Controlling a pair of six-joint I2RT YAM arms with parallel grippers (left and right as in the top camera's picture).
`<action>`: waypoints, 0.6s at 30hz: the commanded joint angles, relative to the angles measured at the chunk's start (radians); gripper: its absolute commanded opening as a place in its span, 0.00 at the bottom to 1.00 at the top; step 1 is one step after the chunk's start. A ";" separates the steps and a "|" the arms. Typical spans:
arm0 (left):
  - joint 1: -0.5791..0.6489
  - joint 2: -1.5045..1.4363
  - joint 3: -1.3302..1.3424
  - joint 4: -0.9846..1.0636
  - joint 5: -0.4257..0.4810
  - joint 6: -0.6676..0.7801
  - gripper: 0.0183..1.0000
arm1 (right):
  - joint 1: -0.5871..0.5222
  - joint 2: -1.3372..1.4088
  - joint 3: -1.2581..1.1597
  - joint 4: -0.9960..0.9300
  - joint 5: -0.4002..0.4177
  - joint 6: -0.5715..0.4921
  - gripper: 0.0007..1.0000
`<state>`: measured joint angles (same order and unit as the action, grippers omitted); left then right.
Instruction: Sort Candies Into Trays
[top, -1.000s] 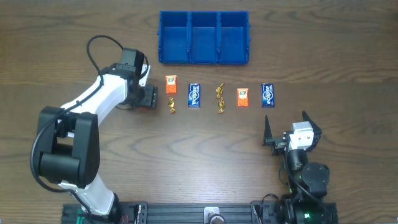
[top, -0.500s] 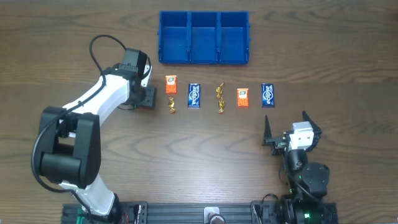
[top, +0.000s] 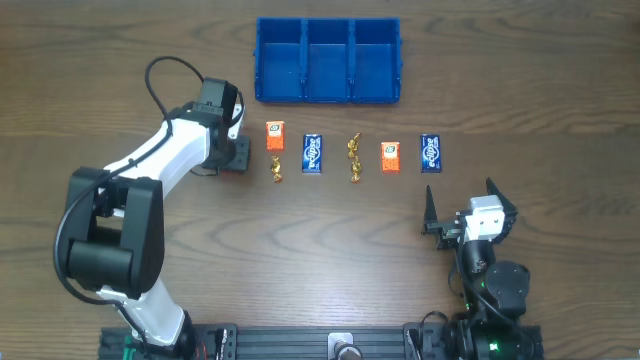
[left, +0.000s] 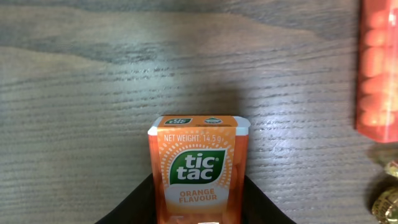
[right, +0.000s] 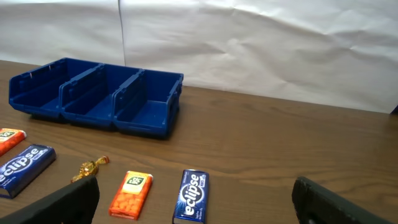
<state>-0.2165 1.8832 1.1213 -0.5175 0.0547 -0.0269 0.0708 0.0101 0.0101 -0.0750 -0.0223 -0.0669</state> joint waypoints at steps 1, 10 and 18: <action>-0.036 0.003 0.125 -0.053 0.010 -0.023 0.29 | 0.000 -0.007 -0.003 -0.006 0.003 -0.013 1.00; -0.179 -0.006 0.661 -0.181 -0.222 -0.131 0.21 | 0.000 -0.007 -0.002 -0.006 0.003 -0.013 1.00; -0.190 0.204 0.905 -0.185 -0.264 -0.160 0.22 | 0.000 -0.007 -0.002 -0.006 0.003 -0.013 1.00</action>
<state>-0.4149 1.9591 1.9972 -0.6910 -0.1669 -0.1520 0.0708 0.0101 0.0101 -0.0750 -0.0223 -0.0669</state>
